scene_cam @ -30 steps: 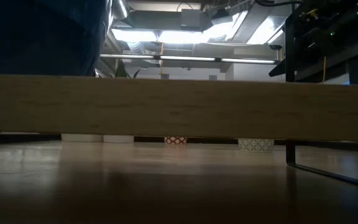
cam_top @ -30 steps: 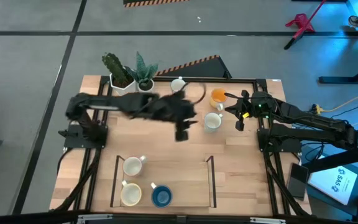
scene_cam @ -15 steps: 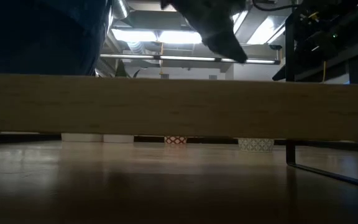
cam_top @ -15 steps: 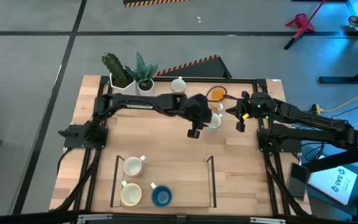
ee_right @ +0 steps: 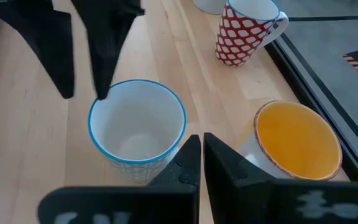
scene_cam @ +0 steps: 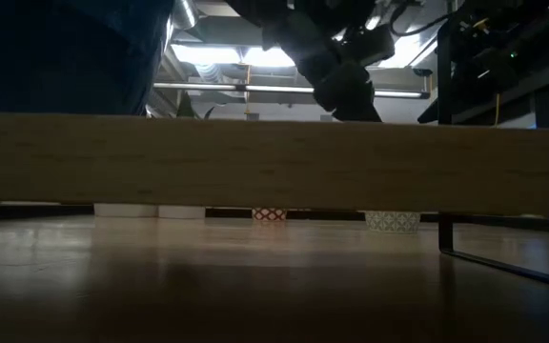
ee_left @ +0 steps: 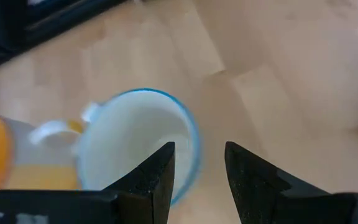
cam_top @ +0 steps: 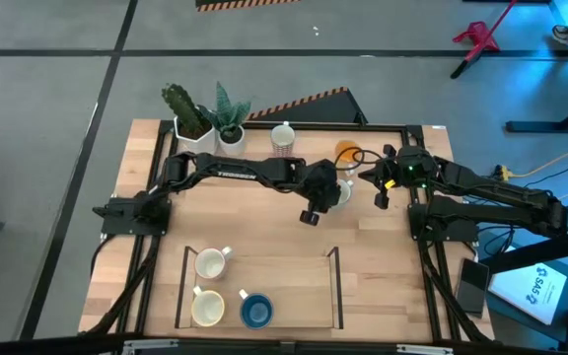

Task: Place coffee mugs
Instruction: Put the green patterned mug on the shelf

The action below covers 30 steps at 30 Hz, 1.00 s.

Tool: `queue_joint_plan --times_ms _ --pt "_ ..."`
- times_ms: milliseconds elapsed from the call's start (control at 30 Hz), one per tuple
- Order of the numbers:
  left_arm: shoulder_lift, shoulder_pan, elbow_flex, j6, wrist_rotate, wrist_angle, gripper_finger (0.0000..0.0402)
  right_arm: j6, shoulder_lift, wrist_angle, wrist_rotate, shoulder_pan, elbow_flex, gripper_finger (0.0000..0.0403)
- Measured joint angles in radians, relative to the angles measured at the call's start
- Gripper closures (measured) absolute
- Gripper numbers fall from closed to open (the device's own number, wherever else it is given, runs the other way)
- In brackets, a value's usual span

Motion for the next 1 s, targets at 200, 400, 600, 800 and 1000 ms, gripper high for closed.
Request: queue_joint_plan --times_ms 200,400,600,800,1000 --pt "0.025 0.021 0.000 0.016 -0.005 0.024 0.0266 0.000 0.000 0.000 0.000 0.000 0.000 0.0398" --pt "0.053 0.016 0.000 0.020 0.018 0.016 0.0266 0.000 0.000 -0.001 0.000 0.000 0.000 0.0398" --pt "0.085 0.011 0.000 0.035 -0.026 0.010 0.0267 0.000 0.000 -0.006 0.000 0.000 0.000 0.0398" --pt "0.085 0.008 0.000 0.035 -0.086 0.008 0.0315 -0.016 0.000 -0.029 0.068 0.000 0.000 0.0398" --pt "0.086 0.010 -0.002 0.004 -0.089 0.004 0.0383 -0.021 0.020 -0.027 0.278 0.000 0.000 0.0398"
